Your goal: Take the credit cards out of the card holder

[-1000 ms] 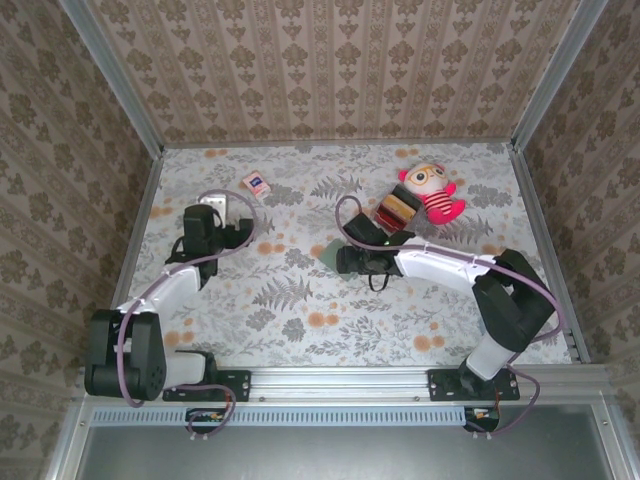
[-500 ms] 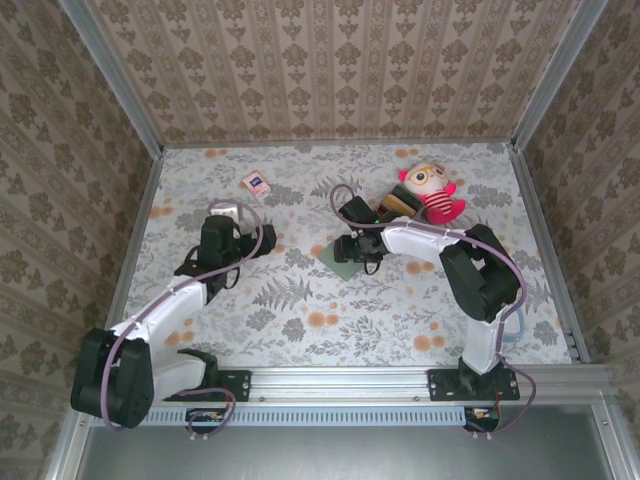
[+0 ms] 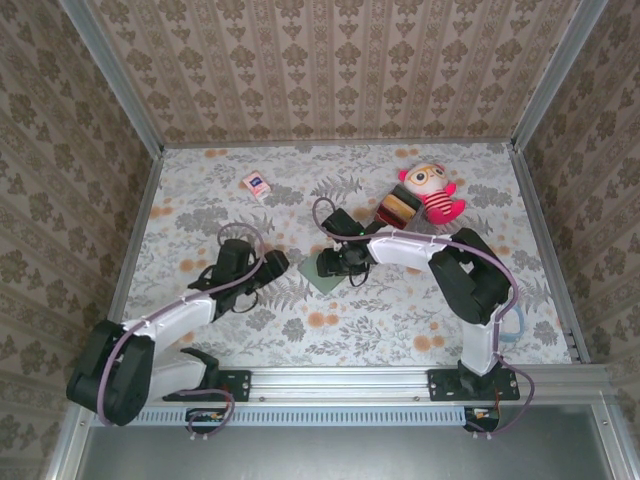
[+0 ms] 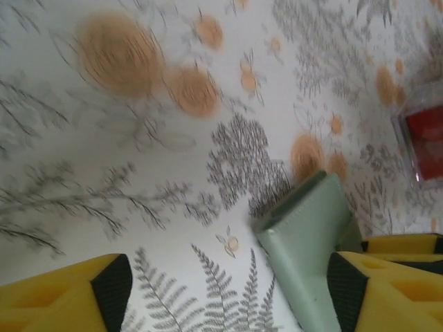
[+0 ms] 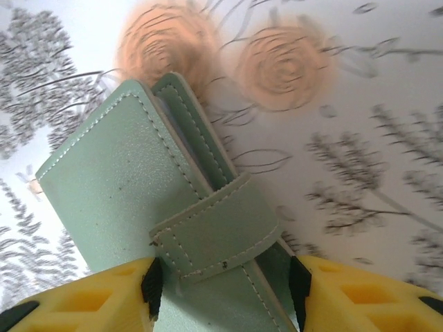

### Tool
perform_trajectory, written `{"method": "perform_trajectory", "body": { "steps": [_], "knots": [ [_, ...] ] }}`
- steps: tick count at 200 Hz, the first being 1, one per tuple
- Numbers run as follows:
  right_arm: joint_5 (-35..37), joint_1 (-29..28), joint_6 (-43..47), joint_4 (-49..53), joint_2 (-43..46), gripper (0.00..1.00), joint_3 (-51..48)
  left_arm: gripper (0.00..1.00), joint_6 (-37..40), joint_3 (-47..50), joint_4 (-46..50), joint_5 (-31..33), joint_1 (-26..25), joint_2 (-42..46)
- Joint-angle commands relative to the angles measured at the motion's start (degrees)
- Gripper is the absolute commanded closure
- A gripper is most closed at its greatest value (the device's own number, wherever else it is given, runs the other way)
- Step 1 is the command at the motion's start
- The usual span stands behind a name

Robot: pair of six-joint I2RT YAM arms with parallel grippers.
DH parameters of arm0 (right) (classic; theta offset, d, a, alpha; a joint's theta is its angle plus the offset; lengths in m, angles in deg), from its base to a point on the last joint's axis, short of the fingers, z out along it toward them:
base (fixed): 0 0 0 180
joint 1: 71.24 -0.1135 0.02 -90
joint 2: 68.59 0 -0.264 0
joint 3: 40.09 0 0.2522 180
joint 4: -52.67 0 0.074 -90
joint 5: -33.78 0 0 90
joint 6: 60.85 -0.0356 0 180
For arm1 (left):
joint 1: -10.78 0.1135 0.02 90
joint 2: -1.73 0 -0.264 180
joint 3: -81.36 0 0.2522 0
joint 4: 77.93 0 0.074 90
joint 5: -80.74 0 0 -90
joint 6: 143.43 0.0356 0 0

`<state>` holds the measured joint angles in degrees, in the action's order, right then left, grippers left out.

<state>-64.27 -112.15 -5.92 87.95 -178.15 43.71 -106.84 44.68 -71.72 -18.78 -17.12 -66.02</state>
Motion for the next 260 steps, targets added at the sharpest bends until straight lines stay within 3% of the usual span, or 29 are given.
{"method": "perform_trajectory", "body": {
  "steps": [1,31,66,111,202,260],
  "knots": [
    [-3.47,-0.32,-2.86,-1.62,-0.26,0.47,-0.12,0.3,-6.98,1.45,-6.04,-3.68,-2.07,-1.92],
    [-4.23,0.76,-3.09,-1.33,1.34,0.49,-0.61,0.4,-10.92,1.41,-9.03,-3.58,-5.38,-5.11],
    [-7.19,1.86,-3.85,-2.57,1.73,0.52,-1.7,0.45,-14.93,1.2,-11.66,-2.61,-8.45,-9.35],
    [-7.5,1.97,-4.55,-3.06,1.07,0.55,-2.34,0.56,-20.97,3.83,-21.77,-1.99,-10.15,-14.91],
    [-9.59,2.02,-5.7,-4.68,0.02,0.6,-3.02,0.61,-20.26,2.75,-23.8,-2.99,-10.67,-16.01],
    [-14.65,2.03,-6.76,-8.48,-0.19,0.61,-3.6,0.65,-17.57,3.66,-31.12,-5.04,-10.64,-16.01]
  ]
}}
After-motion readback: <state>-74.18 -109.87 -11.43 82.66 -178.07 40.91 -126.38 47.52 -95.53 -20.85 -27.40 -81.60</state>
